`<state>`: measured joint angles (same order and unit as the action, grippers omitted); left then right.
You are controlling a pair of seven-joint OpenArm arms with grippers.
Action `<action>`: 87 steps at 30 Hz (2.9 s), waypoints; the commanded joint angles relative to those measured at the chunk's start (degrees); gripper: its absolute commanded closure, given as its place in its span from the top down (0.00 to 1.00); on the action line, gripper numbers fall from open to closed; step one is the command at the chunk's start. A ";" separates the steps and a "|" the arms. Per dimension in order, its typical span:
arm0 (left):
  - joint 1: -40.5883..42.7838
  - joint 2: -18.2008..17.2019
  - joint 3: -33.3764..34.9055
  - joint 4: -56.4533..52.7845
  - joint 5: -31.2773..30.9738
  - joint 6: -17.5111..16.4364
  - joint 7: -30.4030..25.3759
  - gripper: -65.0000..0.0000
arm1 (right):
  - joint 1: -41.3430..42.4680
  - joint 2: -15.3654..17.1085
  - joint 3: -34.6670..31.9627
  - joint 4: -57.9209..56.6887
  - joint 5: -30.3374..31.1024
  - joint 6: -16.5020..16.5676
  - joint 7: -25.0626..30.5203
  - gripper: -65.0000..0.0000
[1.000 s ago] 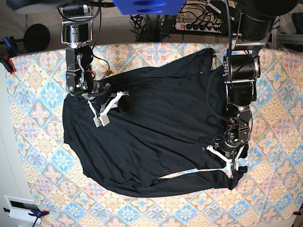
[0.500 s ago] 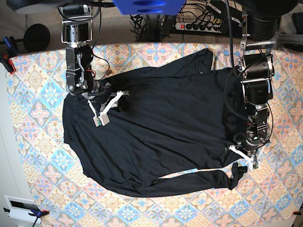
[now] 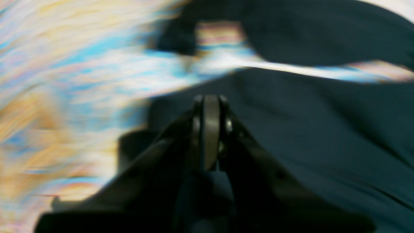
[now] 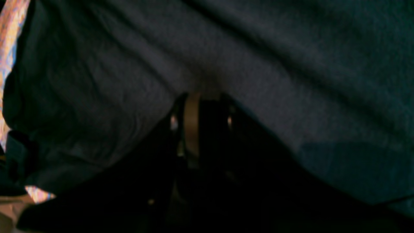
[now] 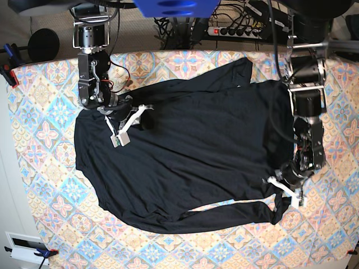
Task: Layout the t-shirt on the table in an organized manner, then fold the t-shirt properly
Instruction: 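Press and sweep the left gripper along the shirt side edge, then lift both grippers and move them to the shirt's collar corners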
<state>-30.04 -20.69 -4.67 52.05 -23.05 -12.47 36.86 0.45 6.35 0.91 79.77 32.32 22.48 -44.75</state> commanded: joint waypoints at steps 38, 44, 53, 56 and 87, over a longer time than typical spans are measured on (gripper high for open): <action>-11.50 -3.62 5.59 -31.26 11.31 0.56 -20.38 0.00 | -2.95 0.29 -0.16 3.35 -0.36 0.16 -0.74 0.14; -13.43 -4.94 5.41 -32.40 13.33 6.54 -24.25 0.00 | -5.94 0.46 0.10 4.50 -0.36 0.16 -0.74 0.14; -14.57 -6.43 -3.99 -31.09 12.98 16.65 -33.74 0.00 | -7.44 0.82 0.19 7.13 -0.36 0.16 -0.74 0.14; -14.49 -5.99 -10.15 -31.09 13.25 16.03 -32.51 0.00 | -7.44 0.82 0.19 7.49 -0.36 0.16 -0.74 0.14; 26.92 -19.88 17.55 59.11 0.06 -20.45 10.92 0.49 | -15.61 2.49 35.01 24.01 9.93 0.16 -1.45 0.32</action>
<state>-2.24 -39.92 13.54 110.17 -22.74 -33.23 48.90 -15.07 8.14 35.68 102.69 41.69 22.24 -46.98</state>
